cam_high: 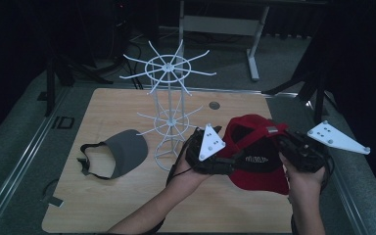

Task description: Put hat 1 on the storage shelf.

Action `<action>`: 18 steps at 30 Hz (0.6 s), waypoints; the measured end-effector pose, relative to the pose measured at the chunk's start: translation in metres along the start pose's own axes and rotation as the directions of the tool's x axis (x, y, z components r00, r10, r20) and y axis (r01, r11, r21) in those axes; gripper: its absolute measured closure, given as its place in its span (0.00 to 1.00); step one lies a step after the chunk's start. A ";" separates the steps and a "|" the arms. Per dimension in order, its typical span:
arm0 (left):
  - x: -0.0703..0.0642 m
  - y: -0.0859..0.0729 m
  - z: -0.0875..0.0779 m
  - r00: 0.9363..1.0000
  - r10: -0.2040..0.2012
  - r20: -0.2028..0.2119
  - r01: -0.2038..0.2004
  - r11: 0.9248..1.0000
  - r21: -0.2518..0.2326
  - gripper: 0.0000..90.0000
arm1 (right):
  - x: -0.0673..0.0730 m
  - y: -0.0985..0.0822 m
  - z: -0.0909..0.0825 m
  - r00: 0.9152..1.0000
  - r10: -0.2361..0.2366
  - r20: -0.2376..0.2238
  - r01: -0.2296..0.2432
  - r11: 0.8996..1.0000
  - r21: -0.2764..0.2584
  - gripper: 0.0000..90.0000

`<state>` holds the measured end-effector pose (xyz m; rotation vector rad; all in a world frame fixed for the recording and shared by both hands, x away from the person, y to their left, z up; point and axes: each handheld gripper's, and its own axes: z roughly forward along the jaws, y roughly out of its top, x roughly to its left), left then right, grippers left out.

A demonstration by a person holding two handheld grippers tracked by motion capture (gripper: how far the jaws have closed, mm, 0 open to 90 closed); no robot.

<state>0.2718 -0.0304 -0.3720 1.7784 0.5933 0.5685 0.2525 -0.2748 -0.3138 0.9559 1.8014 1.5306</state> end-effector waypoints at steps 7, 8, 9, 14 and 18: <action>-0.002 0.005 0.006 0.999 -0.022 -0.025 0.022 1.000 0.005 0.30 | 0.001 0.000 -0.002 1.000 -0.004 -0.004 0.004 1.000 -0.002 0.95; -0.002 0.006 0.006 1.000 -0.019 -0.023 0.019 1.000 0.002 0.34 | 0.002 0.000 -0.002 1.000 -0.005 -0.006 0.005 1.000 -0.002 0.95; -0.003 0.008 0.007 0.999 -0.019 -0.030 0.019 1.000 0.000 0.38 | 0.002 0.000 -0.002 1.000 -0.006 -0.005 0.006 1.000 -0.001 0.96; -0.004 0.013 0.009 0.998 -0.016 -0.065 0.016 1.000 0.005 0.63 | 0.002 -0.002 -0.002 1.000 -0.006 -0.007 0.006 1.000 0.001 0.96; -0.003 0.016 0.007 0.996 -0.029 -0.081 0.029 1.000 -0.004 0.80 | 0.002 -0.004 -0.003 1.000 -0.005 -0.009 0.005 1.000 0.002 0.96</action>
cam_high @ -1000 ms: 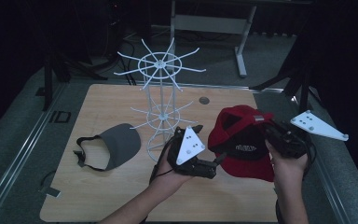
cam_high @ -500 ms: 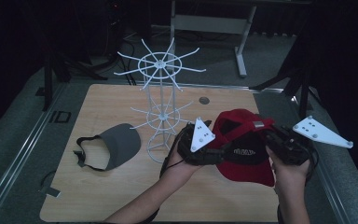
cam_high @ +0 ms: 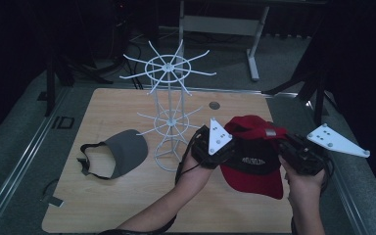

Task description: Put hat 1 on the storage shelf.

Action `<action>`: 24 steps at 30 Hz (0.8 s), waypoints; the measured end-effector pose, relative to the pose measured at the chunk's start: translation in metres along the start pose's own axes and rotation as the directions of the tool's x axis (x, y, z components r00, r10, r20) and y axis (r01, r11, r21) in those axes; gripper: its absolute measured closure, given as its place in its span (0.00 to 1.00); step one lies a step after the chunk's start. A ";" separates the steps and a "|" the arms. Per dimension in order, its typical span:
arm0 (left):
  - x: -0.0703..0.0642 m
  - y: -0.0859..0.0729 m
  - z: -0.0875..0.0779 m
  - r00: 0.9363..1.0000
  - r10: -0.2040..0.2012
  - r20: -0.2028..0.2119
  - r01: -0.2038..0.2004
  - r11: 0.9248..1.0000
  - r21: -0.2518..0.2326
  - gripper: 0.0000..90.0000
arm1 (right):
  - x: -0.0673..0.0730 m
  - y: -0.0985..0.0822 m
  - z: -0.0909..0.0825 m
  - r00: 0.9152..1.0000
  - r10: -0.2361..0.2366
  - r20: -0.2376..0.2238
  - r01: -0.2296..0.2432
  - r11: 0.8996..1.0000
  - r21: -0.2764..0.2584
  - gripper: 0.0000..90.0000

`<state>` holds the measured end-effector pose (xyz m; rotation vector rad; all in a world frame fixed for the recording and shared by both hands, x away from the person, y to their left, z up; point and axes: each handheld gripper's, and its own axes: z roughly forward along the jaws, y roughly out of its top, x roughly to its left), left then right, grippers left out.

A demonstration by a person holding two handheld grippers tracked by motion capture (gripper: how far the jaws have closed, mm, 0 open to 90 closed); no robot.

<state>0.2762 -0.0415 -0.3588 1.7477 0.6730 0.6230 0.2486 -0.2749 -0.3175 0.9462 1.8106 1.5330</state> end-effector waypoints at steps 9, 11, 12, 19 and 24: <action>0.002 0.005 -0.002 0.999 0.011 -0.041 -0.011 1.000 -0.022 0.94 | 0.002 -0.007 -0.002 1.000 0.005 -0.003 -0.005 1.000 0.006 0.95; 0.002 0.007 -0.002 0.999 0.015 -0.050 -0.016 1.000 -0.026 0.95 | 0.002 -0.011 -0.002 1.000 0.011 -0.002 -0.011 1.000 0.009 0.95; 0.002 0.008 -0.001 0.999 0.010 -0.047 -0.012 1.000 -0.027 0.95 | 0.002 -0.013 -0.003 1.000 0.015 0.000 -0.015 1.000 0.011 0.95; 0.001 0.019 -0.001 0.999 0.031 -0.032 -0.033 0.999 -0.041 0.95 | -0.001 -0.025 -0.004 0.999 0.045 0.003 -0.045 0.999 0.019 0.94; -0.001 0.026 -0.002 0.999 0.036 -0.018 -0.037 0.998 -0.056 0.96 | -0.003 -0.033 -0.007 0.998 0.063 0.016 -0.064 0.998 0.010 0.86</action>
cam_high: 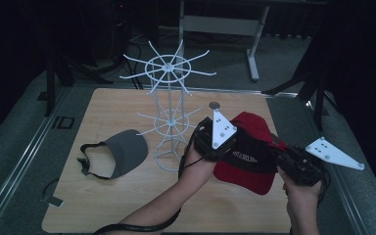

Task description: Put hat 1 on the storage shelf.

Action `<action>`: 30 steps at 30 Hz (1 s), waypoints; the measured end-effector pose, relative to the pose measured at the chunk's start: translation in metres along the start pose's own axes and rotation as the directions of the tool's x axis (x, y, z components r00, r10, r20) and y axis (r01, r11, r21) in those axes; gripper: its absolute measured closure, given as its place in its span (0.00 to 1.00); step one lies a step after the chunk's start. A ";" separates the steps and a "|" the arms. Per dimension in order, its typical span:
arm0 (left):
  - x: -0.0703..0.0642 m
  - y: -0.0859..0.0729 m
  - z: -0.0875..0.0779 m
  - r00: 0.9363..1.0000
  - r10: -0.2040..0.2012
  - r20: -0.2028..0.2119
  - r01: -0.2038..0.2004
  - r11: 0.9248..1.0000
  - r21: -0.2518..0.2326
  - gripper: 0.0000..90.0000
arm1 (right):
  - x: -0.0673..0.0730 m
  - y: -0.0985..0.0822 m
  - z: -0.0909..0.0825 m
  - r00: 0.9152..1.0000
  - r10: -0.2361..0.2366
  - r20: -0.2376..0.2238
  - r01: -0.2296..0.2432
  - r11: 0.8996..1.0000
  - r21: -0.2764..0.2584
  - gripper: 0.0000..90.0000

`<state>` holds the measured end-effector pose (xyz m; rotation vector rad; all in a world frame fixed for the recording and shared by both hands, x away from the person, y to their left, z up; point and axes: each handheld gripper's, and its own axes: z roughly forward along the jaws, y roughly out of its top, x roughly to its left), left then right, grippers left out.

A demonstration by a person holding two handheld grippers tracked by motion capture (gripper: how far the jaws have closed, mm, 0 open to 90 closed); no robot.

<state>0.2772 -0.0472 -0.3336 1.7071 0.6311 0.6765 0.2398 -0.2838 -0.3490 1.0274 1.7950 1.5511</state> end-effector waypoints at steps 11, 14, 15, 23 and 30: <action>0.001 0.005 -0.001 1.000 0.005 0.005 -0.005 1.000 -0.015 0.96 | 0.000 -0.015 -0.003 1.000 -0.003 -0.005 0.003 1.000 0.023 0.62; 0.002 0.007 -0.002 1.000 0.005 0.012 -0.005 1.000 -0.019 0.96 | 0.000 -0.018 -0.006 1.000 -0.001 -0.013 0.001 1.000 0.028 0.57; 0.002 0.007 -0.002 1.000 0.007 0.015 -0.007 1.000 -0.020 0.96 | 0.000 -0.019 -0.007 1.000 -0.004 -0.019 0.004 0.999 0.033 0.56; 0.003 0.008 -0.004 0.999 0.011 0.038 -0.010 0.999 -0.031 0.96 | -0.002 -0.028 -0.020 0.996 -0.020 -0.090 0.027 0.996 0.080 0.49; 0.003 0.005 -0.006 0.998 0.022 0.058 -0.021 1.000 -0.023 0.96 | -0.006 -0.025 -0.039 0.988 -0.044 -0.146 0.056 0.995 0.077 0.47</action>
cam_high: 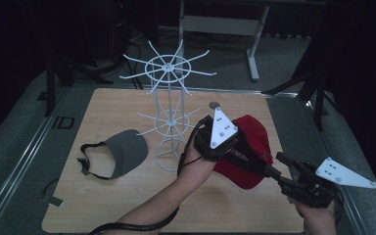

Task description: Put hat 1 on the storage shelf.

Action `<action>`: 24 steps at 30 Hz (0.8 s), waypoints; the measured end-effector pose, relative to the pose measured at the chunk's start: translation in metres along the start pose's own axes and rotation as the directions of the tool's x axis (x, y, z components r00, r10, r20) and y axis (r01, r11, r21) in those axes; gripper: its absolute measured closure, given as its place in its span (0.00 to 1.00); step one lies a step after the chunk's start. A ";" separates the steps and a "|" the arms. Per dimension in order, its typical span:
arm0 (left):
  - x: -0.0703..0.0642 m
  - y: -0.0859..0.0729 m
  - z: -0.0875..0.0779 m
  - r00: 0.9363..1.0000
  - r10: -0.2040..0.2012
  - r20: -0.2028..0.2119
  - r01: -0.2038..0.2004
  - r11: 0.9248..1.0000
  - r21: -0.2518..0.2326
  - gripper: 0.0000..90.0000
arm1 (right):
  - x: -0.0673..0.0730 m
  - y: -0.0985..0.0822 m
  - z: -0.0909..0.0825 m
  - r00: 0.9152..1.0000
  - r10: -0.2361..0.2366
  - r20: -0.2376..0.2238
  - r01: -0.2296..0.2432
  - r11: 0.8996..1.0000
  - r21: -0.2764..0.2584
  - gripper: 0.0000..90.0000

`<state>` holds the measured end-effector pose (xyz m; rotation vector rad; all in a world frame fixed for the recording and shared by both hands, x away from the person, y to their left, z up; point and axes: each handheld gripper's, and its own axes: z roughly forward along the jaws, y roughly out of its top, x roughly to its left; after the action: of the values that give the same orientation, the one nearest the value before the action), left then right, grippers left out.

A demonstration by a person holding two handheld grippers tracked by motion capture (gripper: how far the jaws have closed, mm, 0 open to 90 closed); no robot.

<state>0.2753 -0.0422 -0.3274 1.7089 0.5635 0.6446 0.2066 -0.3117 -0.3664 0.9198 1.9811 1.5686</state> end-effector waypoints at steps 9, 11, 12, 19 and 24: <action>0.000 -0.008 -0.012 0.986 0.054 0.161 -0.048 0.998 -0.037 0.96 | 0.005 0.012 -0.014 0.998 -0.057 -0.026 0.056 0.997 -0.046 0.48; 0.000 -0.009 -0.012 0.979 0.063 0.193 -0.056 0.998 -0.039 0.95 | 0.005 0.013 -0.012 0.998 -0.068 -0.019 0.067 0.997 -0.042 0.48; 0.001 -0.010 -0.014 0.972 0.078 0.220 -0.072 0.997 -0.037 0.95 | 0.004 0.015 -0.010 0.997 -0.074 -0.016 0.073 0.997 -0.040 0.48; 0.008 -0.013 -0.014 0.937 0.079 0.339 -0.067 0.997 -0.048 0.95 | 0.007 0.026 0.011 0.992 -0.112 -0.065 0.112 0.994 -0.015 0.51; 0.007 -0.013 -0.013 0.928 0.080 0.363 -0.066 0.997 -0.049 0.95 | 0.012 0.028 0.020 0.985 -0.146 -0.091 0.147 0.989 0.000 0.61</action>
<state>0.2709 -0.0257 -0.3367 1.7670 0.2238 0.3699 0.2187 -0.2861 -0.3437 0.6988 2.0667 1.5464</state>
